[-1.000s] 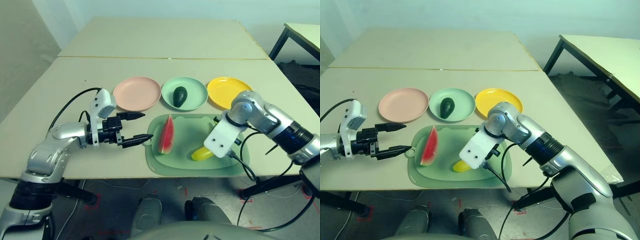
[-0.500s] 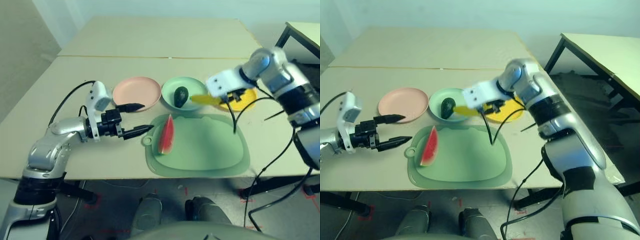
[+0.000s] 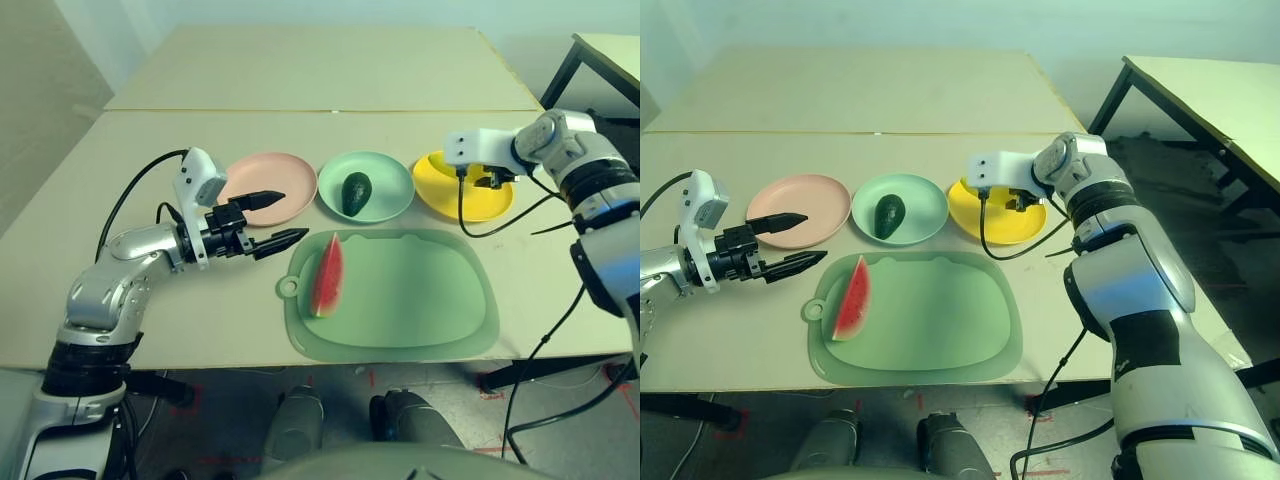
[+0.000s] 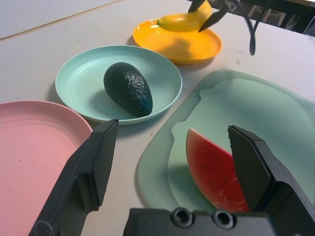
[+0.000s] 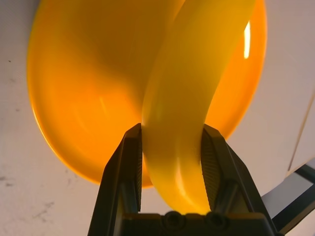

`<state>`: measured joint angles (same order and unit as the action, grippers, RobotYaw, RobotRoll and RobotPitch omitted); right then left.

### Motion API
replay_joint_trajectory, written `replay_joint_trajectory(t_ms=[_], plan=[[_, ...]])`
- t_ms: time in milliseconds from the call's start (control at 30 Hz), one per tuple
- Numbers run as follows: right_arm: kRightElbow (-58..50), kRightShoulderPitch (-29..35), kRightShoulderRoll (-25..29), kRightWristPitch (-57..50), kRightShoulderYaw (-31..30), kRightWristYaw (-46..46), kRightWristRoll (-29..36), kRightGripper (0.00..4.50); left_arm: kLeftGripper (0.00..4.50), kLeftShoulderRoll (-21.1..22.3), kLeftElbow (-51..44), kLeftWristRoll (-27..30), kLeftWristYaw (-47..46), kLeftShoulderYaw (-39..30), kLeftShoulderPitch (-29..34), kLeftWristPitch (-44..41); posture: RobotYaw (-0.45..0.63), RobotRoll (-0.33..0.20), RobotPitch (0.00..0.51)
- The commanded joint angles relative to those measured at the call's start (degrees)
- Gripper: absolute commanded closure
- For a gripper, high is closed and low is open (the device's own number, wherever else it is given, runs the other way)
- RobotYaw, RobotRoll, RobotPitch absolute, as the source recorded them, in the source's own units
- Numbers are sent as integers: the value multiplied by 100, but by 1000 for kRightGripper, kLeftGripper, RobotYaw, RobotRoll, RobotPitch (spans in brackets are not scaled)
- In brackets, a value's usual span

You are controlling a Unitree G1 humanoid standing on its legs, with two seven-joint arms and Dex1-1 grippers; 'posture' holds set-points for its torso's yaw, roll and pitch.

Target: Place the fruits into color-matched plates.

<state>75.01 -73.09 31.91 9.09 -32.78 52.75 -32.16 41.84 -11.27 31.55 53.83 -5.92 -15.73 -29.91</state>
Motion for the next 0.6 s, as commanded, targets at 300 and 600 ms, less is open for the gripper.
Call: replay_joint_trajectory(t_ms=[300, 600], plan=[[16, 28, 48, -18, 298, -307, 87, 40, 0, 62, 85, -284, 187, 133, 30, 245, 120, 0, 82], [-1362, 517, 570, -698, 1576, 426, 1283, 40, 0, 170, 304, -559, 364, 154, -69, 588, 103, 0, 92]])
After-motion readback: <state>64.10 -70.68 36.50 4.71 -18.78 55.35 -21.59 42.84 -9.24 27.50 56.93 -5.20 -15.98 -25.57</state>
